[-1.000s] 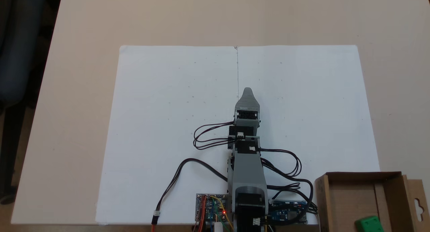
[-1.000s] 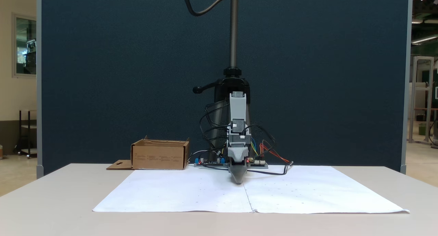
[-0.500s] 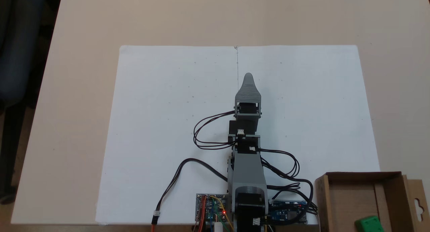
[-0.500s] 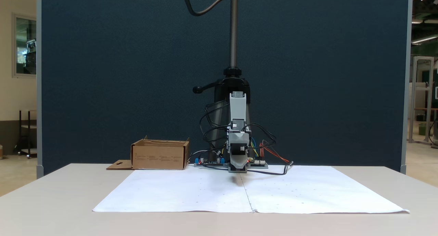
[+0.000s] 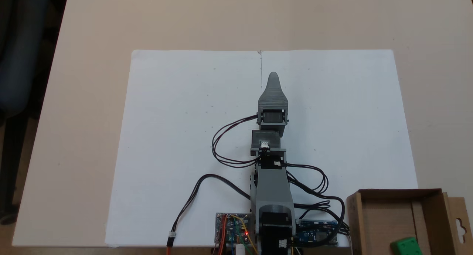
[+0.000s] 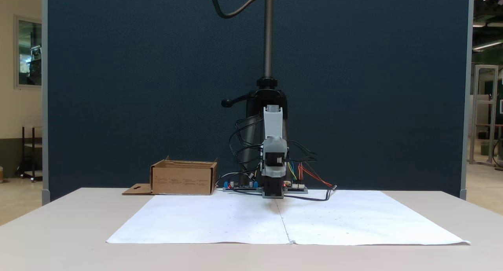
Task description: Grasp a green dice and put it in the bin.
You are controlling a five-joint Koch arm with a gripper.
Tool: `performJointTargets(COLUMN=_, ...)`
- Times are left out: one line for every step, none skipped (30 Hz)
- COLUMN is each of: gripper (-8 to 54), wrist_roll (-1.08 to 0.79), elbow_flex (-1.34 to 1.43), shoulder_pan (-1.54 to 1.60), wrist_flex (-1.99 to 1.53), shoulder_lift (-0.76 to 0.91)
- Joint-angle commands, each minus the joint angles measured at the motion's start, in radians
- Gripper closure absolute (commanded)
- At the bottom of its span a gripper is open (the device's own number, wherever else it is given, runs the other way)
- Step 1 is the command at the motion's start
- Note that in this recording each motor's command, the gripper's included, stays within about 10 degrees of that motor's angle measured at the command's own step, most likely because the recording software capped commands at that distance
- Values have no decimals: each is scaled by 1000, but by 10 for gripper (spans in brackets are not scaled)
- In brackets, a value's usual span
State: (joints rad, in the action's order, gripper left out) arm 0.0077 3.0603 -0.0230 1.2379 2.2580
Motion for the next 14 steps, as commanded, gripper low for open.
performJointTargets(gripper=8, wrist_roll=-67, elbow_flex=72, shoulder_pan=-6, wrist_flex=170, shoulder_lift=107)
performJointTargets(gripper=8, wrist_roll=-67, elbow_flex=71, shoulder_pan=-5, wrist_flex=185, shoulder_lift=107)
performJointTargets(gripper=8, wrist_roll=-67, elbow_flex=71, shoulder_pan=-3, wrist_flex=201, shoulder_lift=107)
performJointTargets(gripper=8, wrist_roll=-67, elbow_flex=71, shoulder_pan=-5, wrist_flex=217, shoulder_lift=107)
performJointTargets(gripper=8, wrist_roll=-67, elbow_flex=71, shoulder_pan=-3, wrist_flex=233, shoulder_lift=107)
performJointTargets(gripper=8, wrist_roll=-67, elbow_flex=72, shoulder_pan=-5, wrist_flex=248, shoulder_lift=107)
performJointTargets(gripper=8, wrist_roll=-67, elbow_flex=72, shoulder_pan=-5, wrist_flex=264, shoulder_lift=107)
performJointTargets(gripper=8, wrist_roll=-67, elbow_flex=71, shoulder_pan=-5, wrist_flex=283, shoulder_lift=109)
performJointTargets(gripper=8, wrist_roll=-67, elbow_flex=72, shoulder_pan=-5, wrist_flex=310, shoulder_lift=109)
performJointTargets(gripper=8, wrist_roll=-67, elbow_flex=72, shoulder_pan=-5, wrist_flex=340, shoulder_lift=109)
performJointTargets(gripper=8, wrist_roll=-67, elbow_flex=71, shoulder_pan=-5, wrist_flex=369, shoulder_lift=109)
performJointTargets(gripper=8, wrist_roll=-67, elbow_flex=72, shoulder_pan=-5, wrist_flex=398, shoulder_lift=109)
performJointTargets(gripper=8, wrist_roll=-67, elbow_flex=71, shoulder_pan=-5, wrist_flex=426, shoulder_lift=109)
performJointTargets(gripper=8, wrist_roll=-67, elbow_flex=71, shoulder_pan=-5, wrist_flex=457, shoulder_lift=109)
